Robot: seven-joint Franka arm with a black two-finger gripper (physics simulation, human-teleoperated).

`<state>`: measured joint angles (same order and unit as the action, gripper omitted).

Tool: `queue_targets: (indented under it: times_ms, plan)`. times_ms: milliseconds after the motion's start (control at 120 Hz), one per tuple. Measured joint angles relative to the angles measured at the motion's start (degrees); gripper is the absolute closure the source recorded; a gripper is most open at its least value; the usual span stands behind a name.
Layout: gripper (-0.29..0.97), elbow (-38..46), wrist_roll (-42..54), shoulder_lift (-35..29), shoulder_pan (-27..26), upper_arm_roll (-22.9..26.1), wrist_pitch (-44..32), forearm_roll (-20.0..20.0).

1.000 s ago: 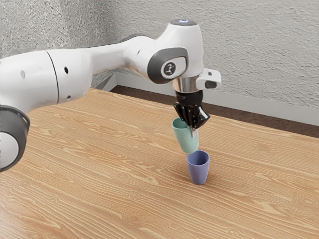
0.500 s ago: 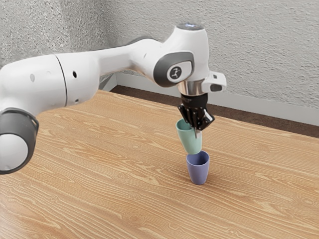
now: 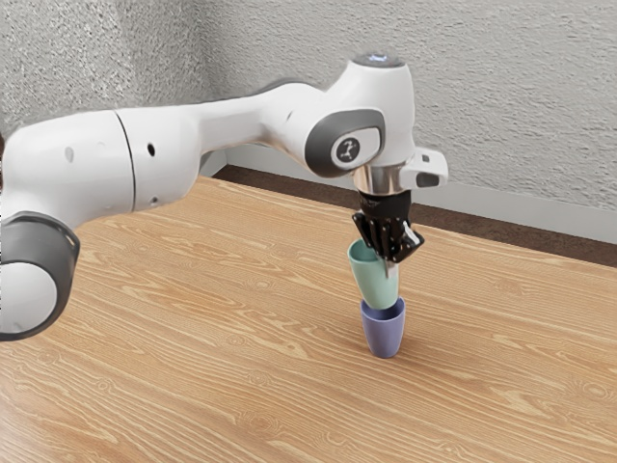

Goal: Place the left cup onto the right cup

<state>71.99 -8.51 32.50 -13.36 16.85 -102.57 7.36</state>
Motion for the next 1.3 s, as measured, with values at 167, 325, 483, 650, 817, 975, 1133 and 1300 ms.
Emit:
queue_targets:
  times_ms: [167, 325, 483, 650, 817, 975, 1133, 1300]
  plan:
    - [0.78, 0.14, -0.22, 0.81, 0.03, -0.05, -0.18, 0.01]
    - [0.78, 0.4, -0.39, 1.19, 0.09, -0.03, -0.34, 0.03]
    - [0.55, 0.76, -0.39, 1.21, 0.26, -0.13, -0.44, -0.27]
    - [0.25, 0.8, -0.33, 1.21, 0.36, -0.23, -0.49, -0.46]
    - [0.12, 0.81, -0.27, 1.21, 0.44, -0.24, -0.51, -0.5]
    - [0.06, 0.75, -0.21, 1.17, 0.44, -0.24, -0.52, -0.46]
    - [0.03, 0.71, -0.16, 0.87, 0.44, -0.32, -0.52, -0.37]
    - [0.01, 0.59, -0.1, -1.2, 0.44, -0.51, -0.29, 0.03]
